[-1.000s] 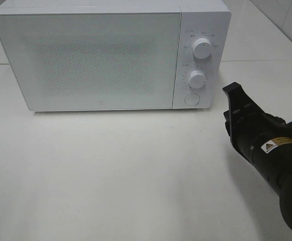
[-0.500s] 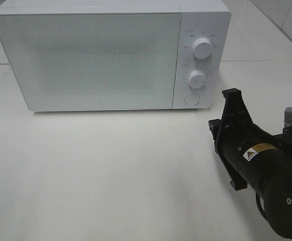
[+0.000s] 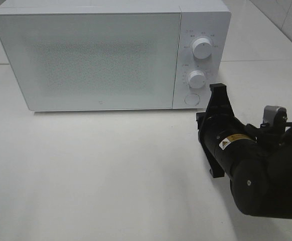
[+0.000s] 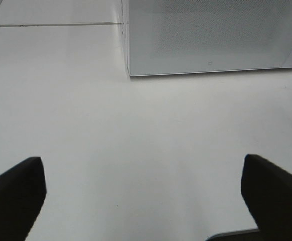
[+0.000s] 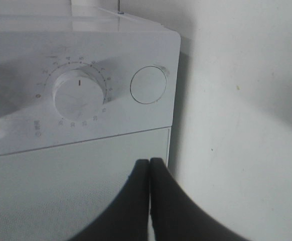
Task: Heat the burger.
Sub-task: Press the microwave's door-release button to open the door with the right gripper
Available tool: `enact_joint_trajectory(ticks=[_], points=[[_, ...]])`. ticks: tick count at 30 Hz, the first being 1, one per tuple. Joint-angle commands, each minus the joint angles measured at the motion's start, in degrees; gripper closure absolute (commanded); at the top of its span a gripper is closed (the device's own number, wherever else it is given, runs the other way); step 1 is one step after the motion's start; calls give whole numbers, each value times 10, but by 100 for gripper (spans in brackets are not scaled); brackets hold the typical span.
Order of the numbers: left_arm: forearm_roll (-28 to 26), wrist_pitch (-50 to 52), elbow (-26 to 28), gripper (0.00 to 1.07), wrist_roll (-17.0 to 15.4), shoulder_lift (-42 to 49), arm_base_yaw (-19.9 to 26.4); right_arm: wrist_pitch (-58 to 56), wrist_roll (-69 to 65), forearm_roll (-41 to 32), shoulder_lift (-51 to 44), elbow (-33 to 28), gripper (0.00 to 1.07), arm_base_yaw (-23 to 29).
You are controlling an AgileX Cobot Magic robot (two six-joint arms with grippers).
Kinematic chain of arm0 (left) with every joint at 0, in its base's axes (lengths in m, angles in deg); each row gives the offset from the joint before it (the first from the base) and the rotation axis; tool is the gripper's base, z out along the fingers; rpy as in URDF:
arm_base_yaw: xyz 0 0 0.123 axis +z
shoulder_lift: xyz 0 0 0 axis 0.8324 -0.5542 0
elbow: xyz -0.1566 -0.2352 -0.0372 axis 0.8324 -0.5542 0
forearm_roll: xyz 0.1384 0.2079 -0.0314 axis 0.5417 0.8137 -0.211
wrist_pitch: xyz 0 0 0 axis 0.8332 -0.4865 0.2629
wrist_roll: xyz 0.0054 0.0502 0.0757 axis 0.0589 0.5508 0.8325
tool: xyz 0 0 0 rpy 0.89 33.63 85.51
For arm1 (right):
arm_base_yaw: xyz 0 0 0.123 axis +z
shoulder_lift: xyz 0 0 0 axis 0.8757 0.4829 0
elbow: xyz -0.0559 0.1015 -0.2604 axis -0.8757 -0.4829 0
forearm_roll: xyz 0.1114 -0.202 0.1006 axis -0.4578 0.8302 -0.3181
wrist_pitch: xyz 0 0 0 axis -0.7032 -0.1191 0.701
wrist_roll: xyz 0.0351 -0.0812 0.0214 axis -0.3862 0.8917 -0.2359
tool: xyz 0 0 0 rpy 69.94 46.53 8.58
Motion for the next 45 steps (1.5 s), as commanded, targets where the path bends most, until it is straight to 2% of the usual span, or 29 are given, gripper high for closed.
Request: enact_joint_trajectory(ticks=[1,6,20,45], points=[[-2,8,-1,9,-1,10,-3,-9,-17,36,14,26,107,-36],[-2,8,-1,9,-1,10,-3,-35,-17,47,32,52,107,-69],[-1,8,-1,9,-1,10,-3,-91,-17,78,76,124,107,-116],[-1,8,-1,9,-1,10,-3,-111,-10,80,139,206,107,-140]])
